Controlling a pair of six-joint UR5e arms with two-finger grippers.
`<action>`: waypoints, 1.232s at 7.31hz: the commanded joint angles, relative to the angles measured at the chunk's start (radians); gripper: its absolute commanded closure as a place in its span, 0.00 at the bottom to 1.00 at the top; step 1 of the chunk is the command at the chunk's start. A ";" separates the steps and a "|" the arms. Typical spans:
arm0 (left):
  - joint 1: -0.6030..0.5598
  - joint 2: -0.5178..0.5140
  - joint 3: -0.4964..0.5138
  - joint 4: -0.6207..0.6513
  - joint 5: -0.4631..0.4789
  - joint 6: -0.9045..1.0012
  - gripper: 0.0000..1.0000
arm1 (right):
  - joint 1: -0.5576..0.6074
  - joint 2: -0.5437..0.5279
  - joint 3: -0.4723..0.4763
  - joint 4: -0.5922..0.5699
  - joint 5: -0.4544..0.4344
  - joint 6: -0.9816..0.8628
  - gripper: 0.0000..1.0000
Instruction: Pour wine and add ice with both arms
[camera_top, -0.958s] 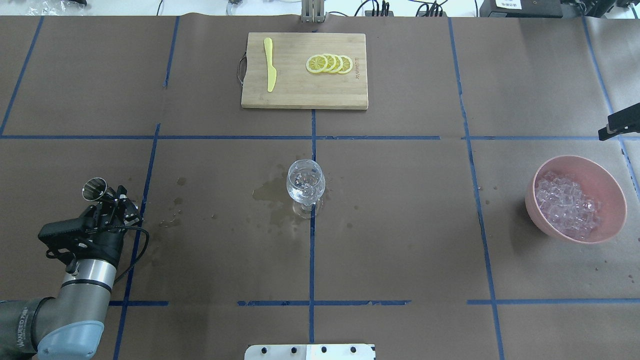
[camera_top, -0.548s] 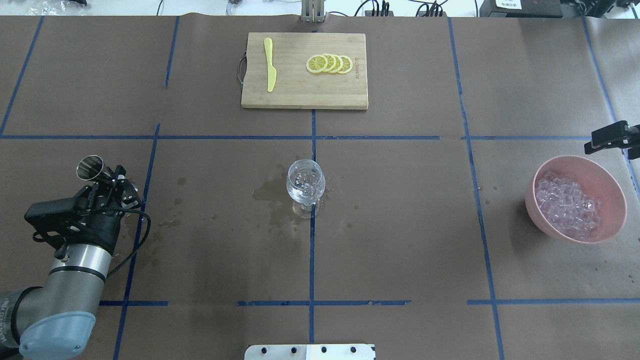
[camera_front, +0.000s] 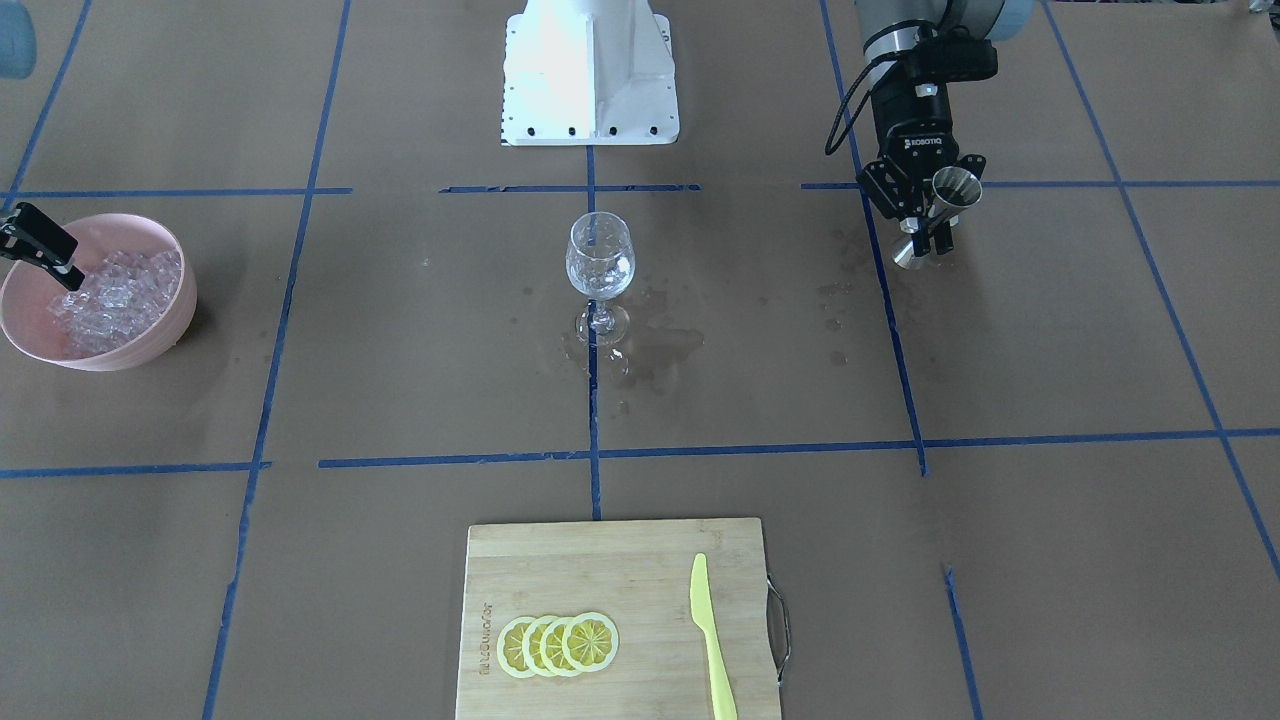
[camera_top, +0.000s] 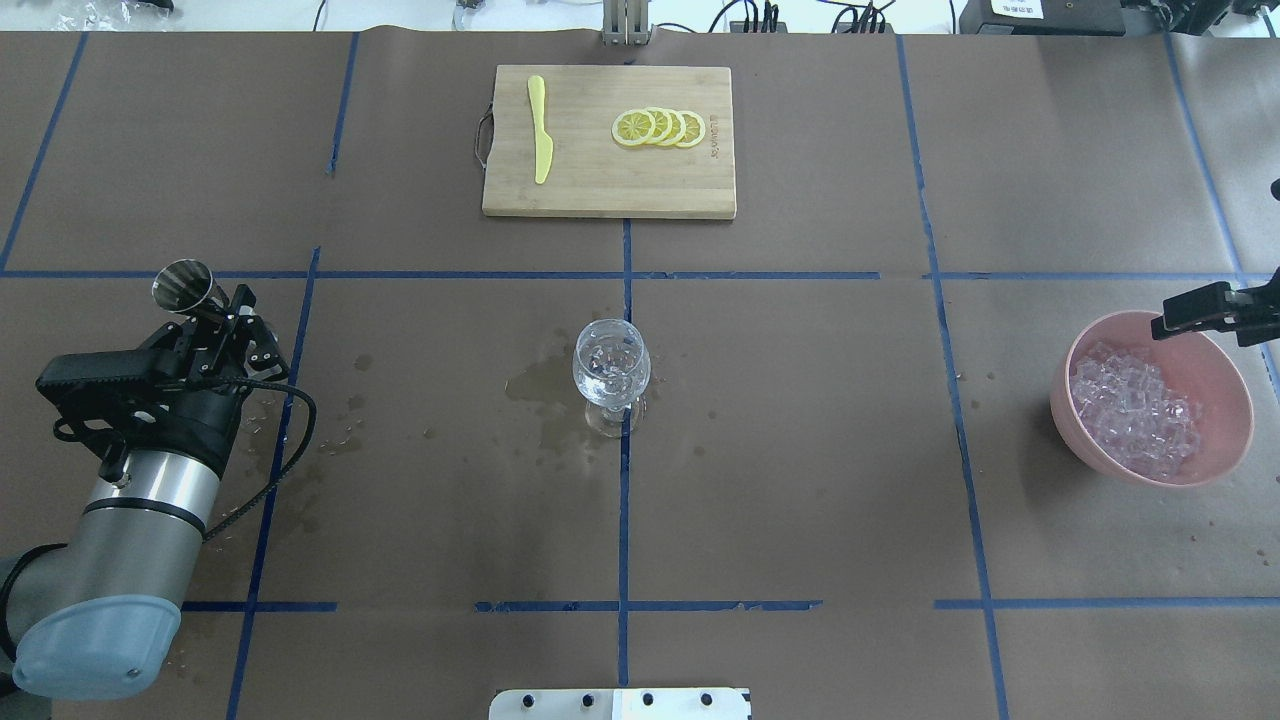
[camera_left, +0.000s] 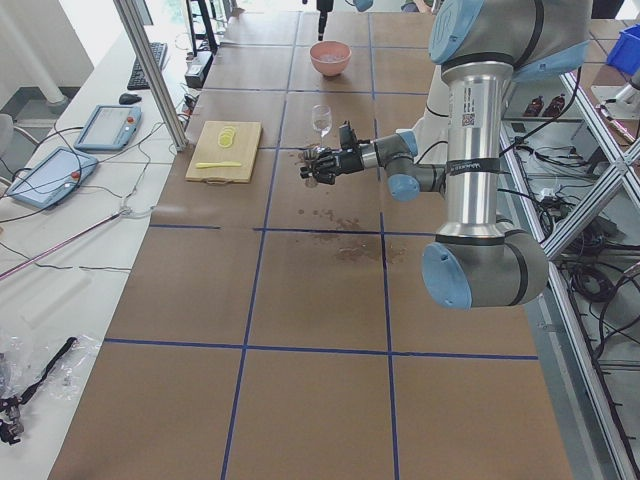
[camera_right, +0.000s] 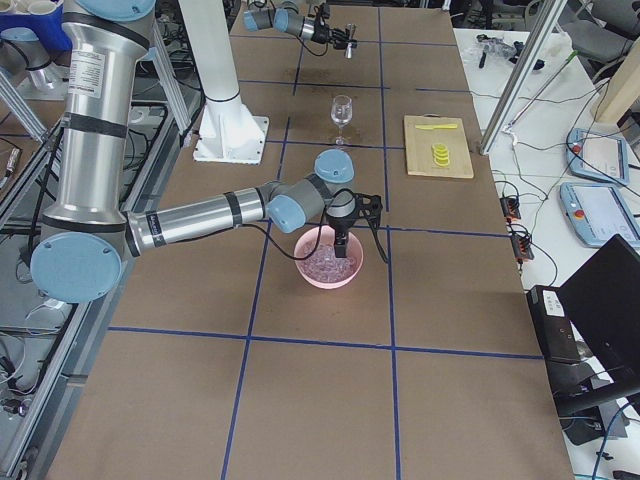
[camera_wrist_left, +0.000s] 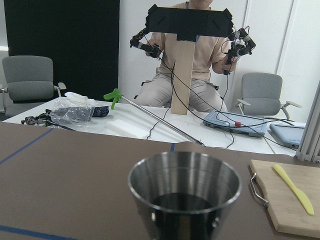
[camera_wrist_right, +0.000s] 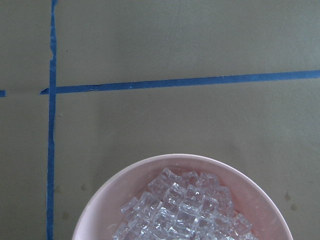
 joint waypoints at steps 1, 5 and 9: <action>-0.004 -0.114 -0.003 -0.061 -0.033 0.182 1.00 | -0.023 -0.004 -0.001 0.007 -0.029 0.001 0.00; 0.009 -0.355 0.019 -0.047 -0.113 0.402 1.00 | -0.052 -0.003 -0.001 0.056 -0.042 0.067 0.00; 0.033 -0.427 0.135 -0.043 -0.109 0.624 1.00 | -0.055 -0.003 0.001 0.056 -0.040 0.070 0.00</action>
